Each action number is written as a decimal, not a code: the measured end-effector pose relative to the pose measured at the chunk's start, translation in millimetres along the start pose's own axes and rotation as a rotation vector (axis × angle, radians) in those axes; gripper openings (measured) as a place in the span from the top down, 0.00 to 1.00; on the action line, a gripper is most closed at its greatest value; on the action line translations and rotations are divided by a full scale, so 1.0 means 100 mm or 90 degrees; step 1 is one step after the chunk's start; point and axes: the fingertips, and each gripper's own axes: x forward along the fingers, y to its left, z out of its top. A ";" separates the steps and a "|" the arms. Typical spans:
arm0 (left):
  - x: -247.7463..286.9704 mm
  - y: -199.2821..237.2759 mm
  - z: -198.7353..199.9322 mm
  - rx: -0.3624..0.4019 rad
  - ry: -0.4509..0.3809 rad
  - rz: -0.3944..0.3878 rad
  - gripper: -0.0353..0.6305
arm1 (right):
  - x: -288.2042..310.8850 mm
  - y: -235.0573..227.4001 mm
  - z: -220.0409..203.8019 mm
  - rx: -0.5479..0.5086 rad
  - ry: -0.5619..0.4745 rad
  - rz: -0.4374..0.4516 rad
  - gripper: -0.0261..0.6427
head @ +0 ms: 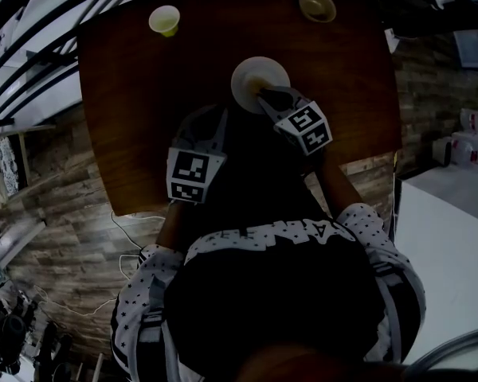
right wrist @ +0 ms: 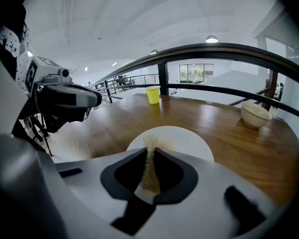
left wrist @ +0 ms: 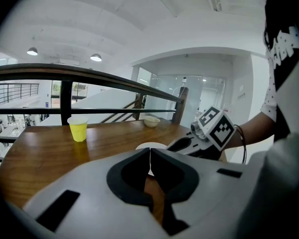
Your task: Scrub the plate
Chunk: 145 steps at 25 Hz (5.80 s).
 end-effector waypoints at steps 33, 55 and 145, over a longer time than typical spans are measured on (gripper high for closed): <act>0.02 -0.07 0.00 -0.003 -0.001 -0.023 0.93 | -0.14 0.30 -0.09 0.020 -0.003 0.042 0.89; 0.01 -0.09 -0.02 -0.001 0.007 -0.009 0.93 | -0.26 0.33 0.02 0.028 -0.051 0.080 0.89; 0.05 -0.10 -0.07 -0.013 0.014 0.012 0.93 | -0.18 -0.37 -0.10 -0.088 -0.006 -0.047 0.89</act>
